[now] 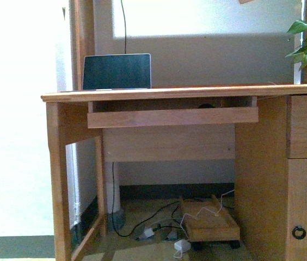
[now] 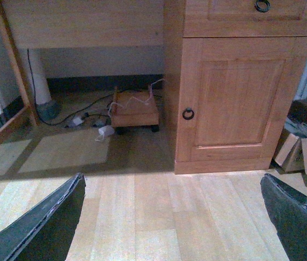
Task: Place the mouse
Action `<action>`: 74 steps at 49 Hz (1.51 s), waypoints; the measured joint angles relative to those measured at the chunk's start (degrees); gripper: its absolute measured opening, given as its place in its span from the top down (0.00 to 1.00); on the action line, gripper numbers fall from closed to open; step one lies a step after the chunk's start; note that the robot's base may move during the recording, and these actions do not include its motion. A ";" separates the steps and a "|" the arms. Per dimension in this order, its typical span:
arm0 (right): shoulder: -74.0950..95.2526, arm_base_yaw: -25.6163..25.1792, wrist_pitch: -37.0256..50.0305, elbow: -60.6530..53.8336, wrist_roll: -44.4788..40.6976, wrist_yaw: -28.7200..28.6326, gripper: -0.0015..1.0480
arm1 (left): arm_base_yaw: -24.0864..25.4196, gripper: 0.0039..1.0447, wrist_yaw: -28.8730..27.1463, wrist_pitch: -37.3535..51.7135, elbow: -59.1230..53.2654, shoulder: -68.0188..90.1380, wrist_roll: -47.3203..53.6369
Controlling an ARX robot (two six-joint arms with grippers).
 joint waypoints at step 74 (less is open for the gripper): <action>0.00 -0.02 0.00 0.00 0.00 -0.02 0.07 | 0.00 0.07 0.00 0.00 0.00 0.00 0.00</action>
